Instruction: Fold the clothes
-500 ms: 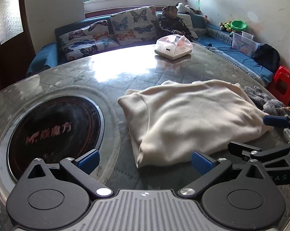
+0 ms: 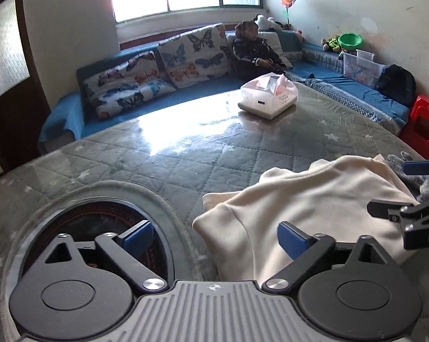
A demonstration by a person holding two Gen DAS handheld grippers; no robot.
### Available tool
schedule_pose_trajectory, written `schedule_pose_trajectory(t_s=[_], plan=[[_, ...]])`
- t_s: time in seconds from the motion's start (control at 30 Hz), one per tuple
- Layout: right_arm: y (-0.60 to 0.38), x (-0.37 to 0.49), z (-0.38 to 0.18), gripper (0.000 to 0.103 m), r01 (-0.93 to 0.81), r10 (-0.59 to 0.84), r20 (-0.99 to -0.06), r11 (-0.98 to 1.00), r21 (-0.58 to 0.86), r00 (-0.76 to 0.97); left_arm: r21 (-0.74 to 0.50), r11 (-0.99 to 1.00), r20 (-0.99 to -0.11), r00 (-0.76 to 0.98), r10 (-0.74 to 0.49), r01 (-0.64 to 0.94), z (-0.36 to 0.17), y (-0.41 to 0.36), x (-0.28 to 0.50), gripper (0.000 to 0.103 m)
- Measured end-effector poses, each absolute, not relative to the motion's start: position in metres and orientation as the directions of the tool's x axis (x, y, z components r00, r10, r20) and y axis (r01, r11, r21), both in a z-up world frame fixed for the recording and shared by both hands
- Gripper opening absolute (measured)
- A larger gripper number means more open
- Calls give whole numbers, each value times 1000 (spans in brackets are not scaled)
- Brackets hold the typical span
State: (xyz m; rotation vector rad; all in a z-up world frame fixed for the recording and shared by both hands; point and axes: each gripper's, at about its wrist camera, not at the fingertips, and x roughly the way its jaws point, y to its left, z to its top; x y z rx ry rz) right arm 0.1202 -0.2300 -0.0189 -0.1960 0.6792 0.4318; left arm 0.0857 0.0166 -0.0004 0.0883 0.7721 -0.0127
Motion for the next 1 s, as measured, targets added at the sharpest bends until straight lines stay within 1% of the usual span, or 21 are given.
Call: schedule_pose_trajectory(t_s=[0.03, 0.2, 0.23, 0.3, 0.33, 0.37, 0.4, 0.43, 0.47, 0.5, 0.53, 0.57, 0.67, 0.8, 0.87, 0.9, 1.0], plan=[[-230, 125, -18, 93, -450, 325, -645, 892, -33, 692, 69, 996, -702, 712, 11, 52, -3, 18, 93, 90], [-229, 149, -16, 91, -462, 334, -655, 886, -26, 678, 80, 993, -710, 704, -1, 83, -9, 19, 99, 90], [-228, 155, -18, 87, -468, 341, -661, 884, -18, 669, 73, 994, -716, 698, -7, 86, -12, 20, 101, 89], [-227, 165, -23, 83, -478, 351, -676, 878, -3, 648, 60, 994, -729, 684, -19, 92, -16, 21, 106, 81], [-226, 171, -26, 75, -483, 355, -685, 876, 6, 635, 53, 994, -735, 677, -26, 95, -18, 21, 108, 70], [-225, 173, -28, 65, -484, 355, -691, 875, 8, 629, 26, 994, -746, 665, -50, 104, -20, 22, 110, 57], [-224, 177, -30, 62, -485, 351, -705, 875, 11, 616, -1, 994, -748, 660, -75, 113, -20, 23, 110, 52], [-222, 180, -34, 56, -490, 358, -709, 871, 19, 608, -27, 992, -748, 656, -101, 122, -19, 24, 109, 42], [-222, 178, -31, 35, -495, 361, -701, 869, 13, 615, -22, 991, -744, 660, -104, 132, -17, 22, 109, 30], [-221, 176, -27, 23, -499, 364, -693, 866, 7, 622, -13, 990, -740, 665, -105, 142, -15, 20, 108, 24], [-221, 174, -24, 13, -503, 368, -684, 864, 1, 630, -4, 989, -737, 668, -102, 147, -13, 19, 107, 18], [-220, 173, -21, 8, -507, 371, -676, 862, -5, 637, -14, 989, -735, 669, -109, 146, -10, 20, 107, 14], [-219, 167, -11, 6, -519, 382, -650, 854, -23, 657, -27, 989, -712, 691, -123, 147, -3, 22, 101, 11], [-218, 159, 7, 6, -526, 401, -602, 849, -37, 690, -31, 990, -662, 740, -122, 136, 18, 25, 91, 11], [-216, 153, 27, 5, -528, 423, -547, 848, -42, 722, -19, 992, -620, 777, -111, 127, 35, 28, 84, 10], [-215, 147, 45, 5, -529, 446, -494, 848, -33, 746, -16, 993, -595, 797, -104, 117, 45, 31, 80, 10], [-215, 128, 83, 5, -562, 518, -375, 827, -10, 769, -29, 995, -514, 853, -93, 91, 77, 45, 60, 10]])
